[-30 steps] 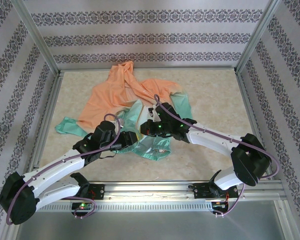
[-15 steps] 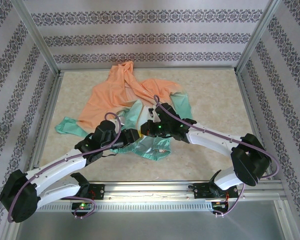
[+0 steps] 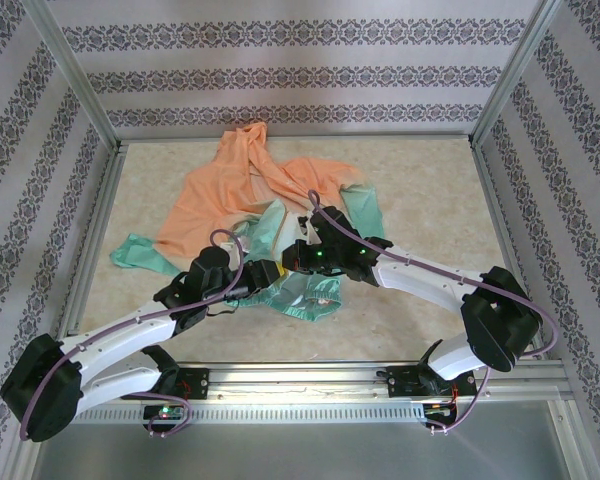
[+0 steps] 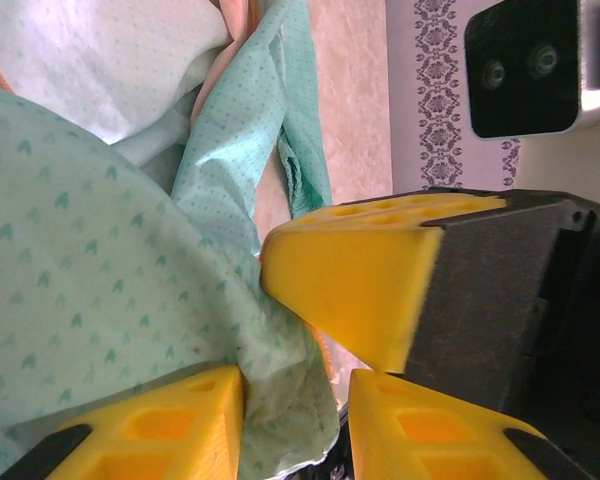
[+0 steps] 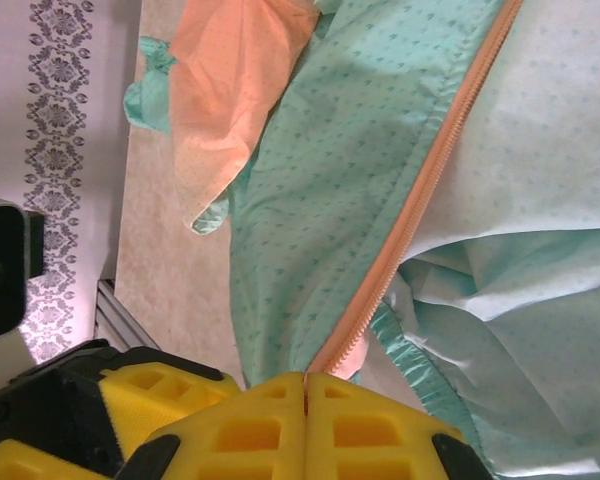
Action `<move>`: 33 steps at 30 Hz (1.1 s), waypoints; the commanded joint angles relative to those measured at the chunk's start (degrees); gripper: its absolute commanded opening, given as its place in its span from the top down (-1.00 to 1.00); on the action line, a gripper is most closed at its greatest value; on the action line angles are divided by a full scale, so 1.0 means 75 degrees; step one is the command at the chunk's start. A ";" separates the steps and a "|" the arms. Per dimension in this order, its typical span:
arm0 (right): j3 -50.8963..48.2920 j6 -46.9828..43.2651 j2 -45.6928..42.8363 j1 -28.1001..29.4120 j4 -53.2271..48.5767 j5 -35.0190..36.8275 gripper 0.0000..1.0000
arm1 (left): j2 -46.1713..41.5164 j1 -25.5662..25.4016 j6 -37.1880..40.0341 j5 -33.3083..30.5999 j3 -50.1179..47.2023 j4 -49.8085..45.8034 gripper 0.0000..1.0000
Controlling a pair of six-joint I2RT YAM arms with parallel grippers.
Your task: Zip up the jacket
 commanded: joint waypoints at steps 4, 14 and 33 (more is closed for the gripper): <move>-0.0008 0.0321 0.0119 0.0100 0.0538 -0.0436 1.00 | 0.0034 -0.0084 -0.0175 -0.0129 -0.0231 0.0378 0.37; -0.0125 0.0546 0.0202 0.0065 0.0725 -0.0507 1.00 | -0.0206 -0.0072 -0.0362 -0.0415 -0.0497 0.0644 0.36; -0.0451 0.1128 0.0367 -0.0005 0.1390 -0.0756 1.00 | 0.0081 -0.0072 -0.0756 -0.0401 -0.1012 0.2550 0.18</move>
